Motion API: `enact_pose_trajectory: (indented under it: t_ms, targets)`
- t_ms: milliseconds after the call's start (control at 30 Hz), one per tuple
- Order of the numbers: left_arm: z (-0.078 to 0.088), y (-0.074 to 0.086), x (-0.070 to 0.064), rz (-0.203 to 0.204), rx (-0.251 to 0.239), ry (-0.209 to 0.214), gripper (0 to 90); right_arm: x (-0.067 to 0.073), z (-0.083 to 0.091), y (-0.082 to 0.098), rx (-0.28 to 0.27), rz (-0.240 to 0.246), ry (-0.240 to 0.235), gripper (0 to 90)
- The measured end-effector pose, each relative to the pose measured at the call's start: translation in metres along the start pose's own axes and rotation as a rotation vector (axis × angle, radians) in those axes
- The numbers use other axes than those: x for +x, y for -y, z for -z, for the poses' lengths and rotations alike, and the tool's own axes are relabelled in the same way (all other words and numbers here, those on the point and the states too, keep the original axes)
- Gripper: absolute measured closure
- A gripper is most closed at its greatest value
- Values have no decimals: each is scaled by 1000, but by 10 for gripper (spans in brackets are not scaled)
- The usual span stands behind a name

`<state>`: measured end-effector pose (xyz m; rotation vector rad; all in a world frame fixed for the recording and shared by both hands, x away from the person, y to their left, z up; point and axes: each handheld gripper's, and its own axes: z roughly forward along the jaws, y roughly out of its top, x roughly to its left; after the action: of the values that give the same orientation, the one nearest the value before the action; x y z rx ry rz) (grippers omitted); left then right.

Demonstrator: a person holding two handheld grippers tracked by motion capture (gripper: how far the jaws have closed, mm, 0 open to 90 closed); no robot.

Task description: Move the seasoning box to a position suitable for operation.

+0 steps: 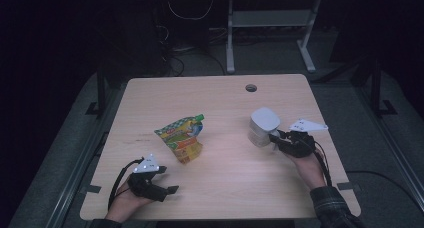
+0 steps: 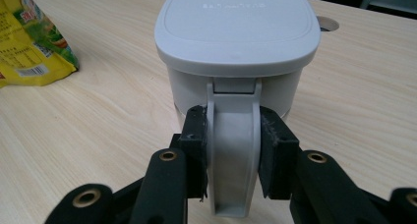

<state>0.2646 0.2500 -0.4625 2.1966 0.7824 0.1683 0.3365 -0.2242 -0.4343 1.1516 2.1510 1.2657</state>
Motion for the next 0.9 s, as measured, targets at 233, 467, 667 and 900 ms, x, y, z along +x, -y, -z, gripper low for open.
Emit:
enact_pose_trajectory:
  t_ms: [233, 467, 667, 900]
  targets:
    - [0, 0, 0, -1, 1, 1, 141, 1, 4, 2, -10, 16, -15, 687]
    - [0, 0, -1, -6, 2, 2, 141, 3, 8, 2, -15, 39, -33, 688]
    - [0, 0, -1, -6, 1, 2, 141, 8, 13, 5, -23, 65, -65, 688]
    - [0, 0, -1, -6, 3, 2, 141, 17, 19, 8, -23, 92, -110, 688]
